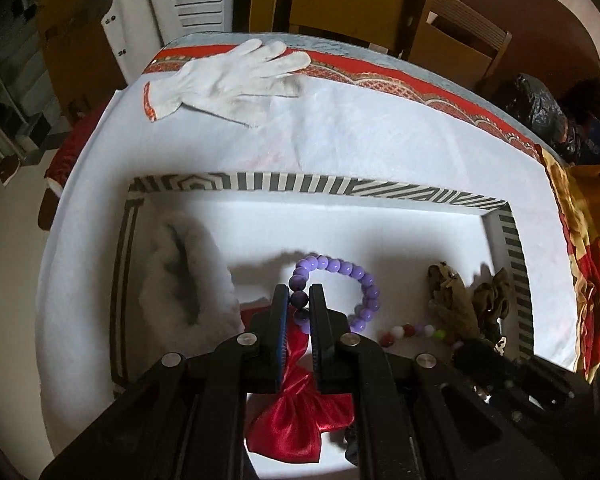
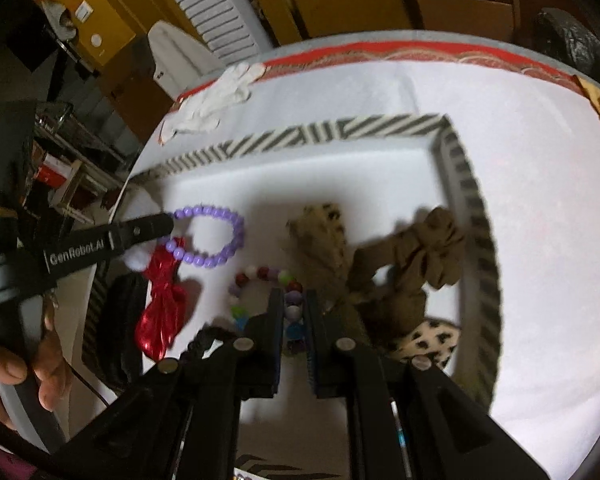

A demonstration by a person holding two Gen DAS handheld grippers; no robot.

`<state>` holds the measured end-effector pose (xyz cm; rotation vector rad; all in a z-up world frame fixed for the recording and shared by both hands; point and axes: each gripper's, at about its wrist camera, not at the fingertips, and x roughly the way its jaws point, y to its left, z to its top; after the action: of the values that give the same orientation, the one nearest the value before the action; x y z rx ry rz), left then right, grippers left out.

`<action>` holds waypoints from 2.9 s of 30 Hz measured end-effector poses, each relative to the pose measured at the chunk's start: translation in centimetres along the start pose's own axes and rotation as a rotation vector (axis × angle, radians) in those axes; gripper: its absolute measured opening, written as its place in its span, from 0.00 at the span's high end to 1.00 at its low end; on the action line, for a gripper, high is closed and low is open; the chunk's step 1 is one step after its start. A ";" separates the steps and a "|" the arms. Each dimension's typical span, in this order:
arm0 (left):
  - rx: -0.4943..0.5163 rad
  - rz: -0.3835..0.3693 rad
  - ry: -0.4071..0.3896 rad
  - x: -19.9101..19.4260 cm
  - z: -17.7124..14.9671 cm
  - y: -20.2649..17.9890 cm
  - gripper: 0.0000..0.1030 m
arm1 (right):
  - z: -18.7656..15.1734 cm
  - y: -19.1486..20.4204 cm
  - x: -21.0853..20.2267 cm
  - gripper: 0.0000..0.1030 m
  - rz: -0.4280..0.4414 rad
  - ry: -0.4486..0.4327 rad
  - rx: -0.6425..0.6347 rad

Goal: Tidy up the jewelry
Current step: 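Lower purple bracelet into tray with left tool while right tool drops multicolour bracelet there, then move left tool toward rainbow bead bracelet while right tool approaches silver coil bracelet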

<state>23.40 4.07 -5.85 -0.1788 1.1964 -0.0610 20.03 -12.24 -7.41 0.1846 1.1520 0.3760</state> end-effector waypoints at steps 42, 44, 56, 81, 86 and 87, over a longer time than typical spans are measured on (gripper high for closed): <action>0.019 0.135 -0.193 -12.2 -14.2 -3.5 0.31 | -11.7 1.7 -13.1 0.36 -0.052 -0.156 -0.123; 0.020 0.135 -0.191 -12.4 -15.0 -3.6 0.31 | -12.4 1.7 -13.4 0.36 -0.051 -0.150 -0.127; 0.008 0.133 -0.204 -14.3 -18.5 -3.7 0.31 | -15.3 2.5 -15.2 0.36 -0.052 -0.144 -0.159; -0.005 0.139 -0.179 -14.6 -20.7 -3.3 0.31 | -17.1 2.8 -15.7 0.36 -0.050 -0.106 -0.202; -0.011 0.131 -0.166 -14.4 -20.8 -3.4 0.31 | -17.4 2.5 -15.4 0.36 -0.046 -0.097 -0.198; -0.017 0.128 -0.160 -14.3 -20.8 -3.2 0.31 | -17.5 2.3 -15.2 0.36 -0.046 -0.092 -0.193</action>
<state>-1.02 0.75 0.52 -0.1192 1.0462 0.0739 -1.82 -16.75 -0.68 0.0064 1.0207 0.4313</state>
